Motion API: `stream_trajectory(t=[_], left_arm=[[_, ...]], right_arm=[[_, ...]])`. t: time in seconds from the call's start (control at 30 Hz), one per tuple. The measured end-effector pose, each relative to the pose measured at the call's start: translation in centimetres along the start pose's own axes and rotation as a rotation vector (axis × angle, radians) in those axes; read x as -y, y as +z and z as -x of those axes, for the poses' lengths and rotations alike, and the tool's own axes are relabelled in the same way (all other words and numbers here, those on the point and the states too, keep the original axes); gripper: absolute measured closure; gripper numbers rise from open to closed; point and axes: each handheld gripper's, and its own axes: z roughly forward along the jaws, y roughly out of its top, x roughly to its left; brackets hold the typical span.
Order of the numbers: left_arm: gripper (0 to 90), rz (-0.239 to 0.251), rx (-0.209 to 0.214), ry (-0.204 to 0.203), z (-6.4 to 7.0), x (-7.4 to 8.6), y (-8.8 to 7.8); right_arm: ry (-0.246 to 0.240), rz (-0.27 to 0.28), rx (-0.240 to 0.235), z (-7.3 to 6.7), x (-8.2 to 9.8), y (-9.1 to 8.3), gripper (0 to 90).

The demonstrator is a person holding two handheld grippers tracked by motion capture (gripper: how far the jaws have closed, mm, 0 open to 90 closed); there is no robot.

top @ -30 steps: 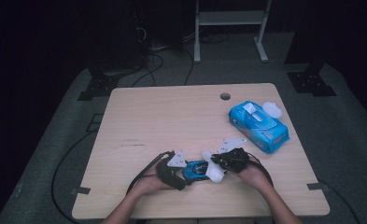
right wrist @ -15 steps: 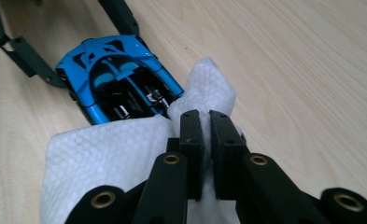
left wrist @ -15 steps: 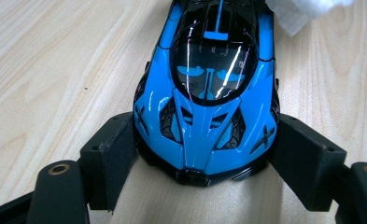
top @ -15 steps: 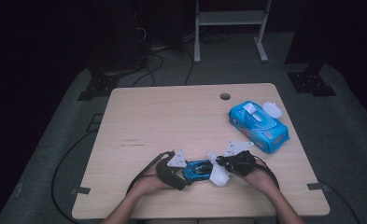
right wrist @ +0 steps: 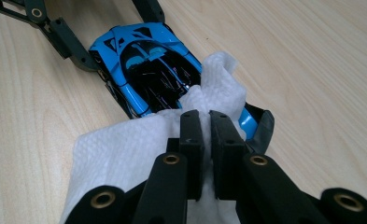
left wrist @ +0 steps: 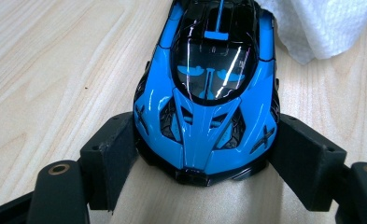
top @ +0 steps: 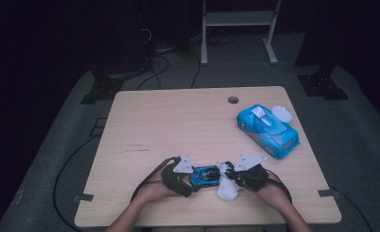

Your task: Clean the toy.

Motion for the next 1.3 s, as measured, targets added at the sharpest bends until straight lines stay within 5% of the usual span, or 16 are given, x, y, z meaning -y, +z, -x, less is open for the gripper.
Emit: stream_trajectory(t=[0.23,0.47,0.6,0.73,1.3], left_arm=[[25.1,0.002,0.002,-0.001,0.0,0.0,0.0],[25.1,0.003,0.003,0.0,-0.1,0.0,0.0],[25.1,0.003,0.001,-0.001,0.0,0.0,0.0],[25.1,0.001,0.002,-0.001,0.0,0.0,0.0],[25.1,0.0,0.001,-0.002,0.0,0.0,0.0]], right_arm=[[0.045,0.012,0.081,2.1,-0.2,-0.1,83.9],[0.02,-0.008,0.094,1.9,0.2,-0.2,84.0],[0.067,0.025,0.125,2.9,-0.3,0.1,83.9],[0.053,0.018,0.126,2.8,-0.4,1.0,83.9],[0.075,0.039,0.053,0.4,2.0,-1.6,83.9]])
